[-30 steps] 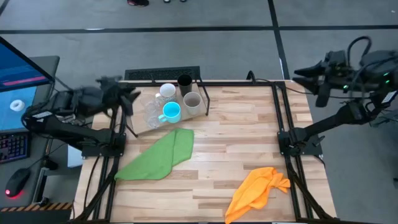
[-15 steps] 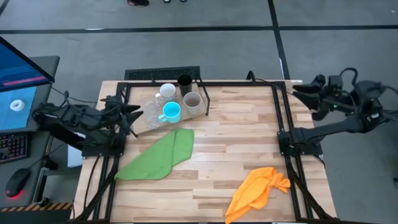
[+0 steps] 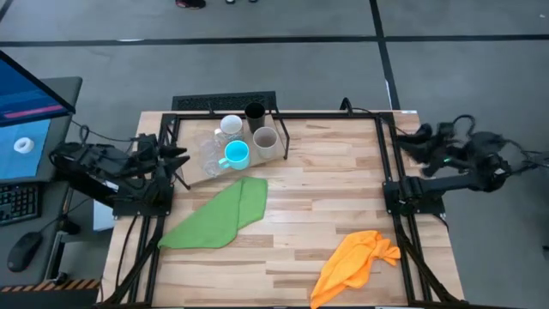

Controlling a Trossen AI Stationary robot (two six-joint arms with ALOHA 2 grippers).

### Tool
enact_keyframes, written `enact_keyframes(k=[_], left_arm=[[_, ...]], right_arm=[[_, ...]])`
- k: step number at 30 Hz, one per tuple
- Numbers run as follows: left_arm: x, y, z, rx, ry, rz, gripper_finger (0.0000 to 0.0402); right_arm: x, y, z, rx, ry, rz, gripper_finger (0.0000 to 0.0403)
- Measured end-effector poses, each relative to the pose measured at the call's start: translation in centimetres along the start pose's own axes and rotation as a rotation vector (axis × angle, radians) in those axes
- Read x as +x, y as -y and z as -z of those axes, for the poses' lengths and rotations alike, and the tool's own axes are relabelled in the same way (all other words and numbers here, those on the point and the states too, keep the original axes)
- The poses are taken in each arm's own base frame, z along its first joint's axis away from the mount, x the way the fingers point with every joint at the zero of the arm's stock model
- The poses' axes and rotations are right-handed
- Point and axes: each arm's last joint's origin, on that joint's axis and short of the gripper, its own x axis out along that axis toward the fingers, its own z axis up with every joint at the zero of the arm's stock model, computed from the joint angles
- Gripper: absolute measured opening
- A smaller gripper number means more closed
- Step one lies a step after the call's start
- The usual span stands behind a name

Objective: Stack small to large cups/mugs on shelf
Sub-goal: Return to Home Position

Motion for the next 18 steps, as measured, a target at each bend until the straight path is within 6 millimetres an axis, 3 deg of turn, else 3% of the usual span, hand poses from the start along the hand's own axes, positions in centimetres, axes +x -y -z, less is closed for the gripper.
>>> enact_keyframes(k=[2,6,13,15,18], left_arm=[[0.4,-0.2,1.2,-0.019,-0.026,0.009,0.0159],[1.0,-0.6,3.3,-0.093,-0.091,0.027,0.0159],[1.7,-0.7,5.8,-0.221,-0.295,0.103,0.0159],[2.0,0.0,5.9,-0.104,-0.284,0.225,0.0159],[2.3,1.3,5.2,0.072,-0.125,0.462,0.0159]], right_arm=[[0.7,0.2,1.3,-0.031,-0.068,0.026,0.0175],[0.8,0.2,1.3,0.007,-0.051,0.027,0.0175],[0.8,0.6,2.4,0.105,-0.166,0.054,0.0175],[0.7,0.7,2.7,0.101,-0.196,0.045,0.0175],[1.1,0.5,2.8,-0.006,-0.158,0.008,0.0175]])
